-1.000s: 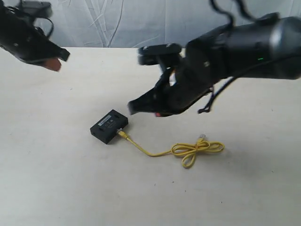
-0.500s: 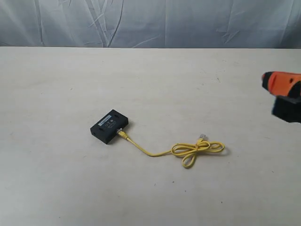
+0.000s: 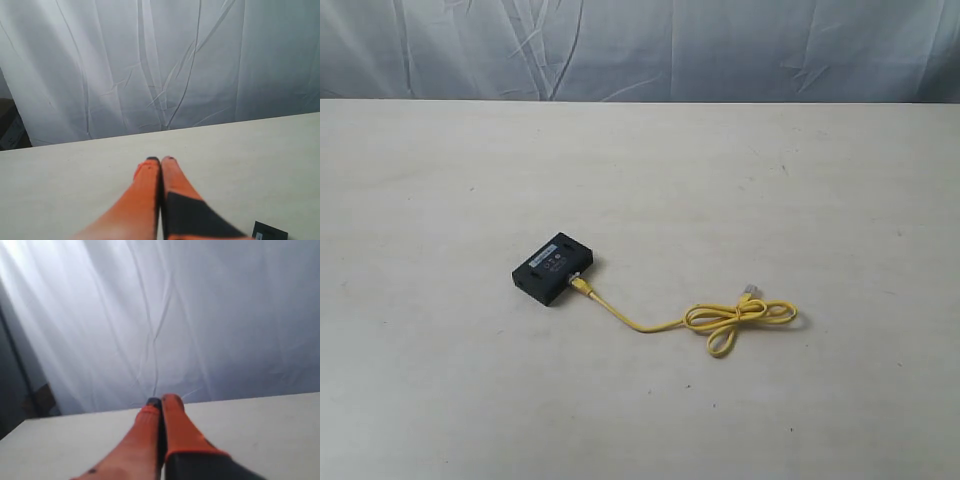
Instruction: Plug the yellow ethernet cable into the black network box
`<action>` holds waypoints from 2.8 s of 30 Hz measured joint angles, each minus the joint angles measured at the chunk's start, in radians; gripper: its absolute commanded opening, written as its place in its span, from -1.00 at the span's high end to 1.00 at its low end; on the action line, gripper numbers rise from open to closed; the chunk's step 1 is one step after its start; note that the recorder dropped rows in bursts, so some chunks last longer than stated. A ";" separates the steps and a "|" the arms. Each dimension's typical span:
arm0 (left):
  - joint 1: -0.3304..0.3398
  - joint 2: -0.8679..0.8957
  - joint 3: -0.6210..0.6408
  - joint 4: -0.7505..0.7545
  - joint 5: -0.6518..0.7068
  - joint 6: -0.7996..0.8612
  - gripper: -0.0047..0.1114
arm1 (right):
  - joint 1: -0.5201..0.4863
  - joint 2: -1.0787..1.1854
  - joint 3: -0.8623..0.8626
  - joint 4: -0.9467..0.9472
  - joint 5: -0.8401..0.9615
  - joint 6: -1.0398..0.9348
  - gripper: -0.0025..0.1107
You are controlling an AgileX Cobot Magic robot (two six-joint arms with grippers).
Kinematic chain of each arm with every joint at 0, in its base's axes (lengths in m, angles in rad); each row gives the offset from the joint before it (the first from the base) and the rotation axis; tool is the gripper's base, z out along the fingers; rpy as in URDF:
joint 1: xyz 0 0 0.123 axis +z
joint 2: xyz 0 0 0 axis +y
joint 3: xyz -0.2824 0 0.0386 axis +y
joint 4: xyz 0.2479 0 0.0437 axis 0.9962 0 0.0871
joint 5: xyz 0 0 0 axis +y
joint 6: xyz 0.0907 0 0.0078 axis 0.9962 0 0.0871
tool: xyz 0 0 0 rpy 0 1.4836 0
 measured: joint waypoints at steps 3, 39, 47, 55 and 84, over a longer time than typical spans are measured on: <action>0.000 0.000 0.000 0.000 0.000 0.000 0.92 | -0.125 -0.040 0.000 0.000 0.000 0.000 0.96; 0.000 -0.002 0.000 0.000 0.000 0.000 0.92 | -0.254 -0.314 0.450 -0.048 0.133 -0.237 0.96; 0.000 -0.002 0.000 0.000 0.000 0.000 0.92 | -0.254 -0.315 0.464 -0.043 0.134 -0.237 0.96; 0.000 -0.002 0.000 0.000 0.000 0.000 0.92 | -0.254 -0.315 0.464 -0.043 0.134 -0.242 0.96; -0.056 -0.501 0.563 0.200 -0.100 0.012 0.92 | -0.254 -0.315 0.464 -0.018 0.134 -0.237 0.96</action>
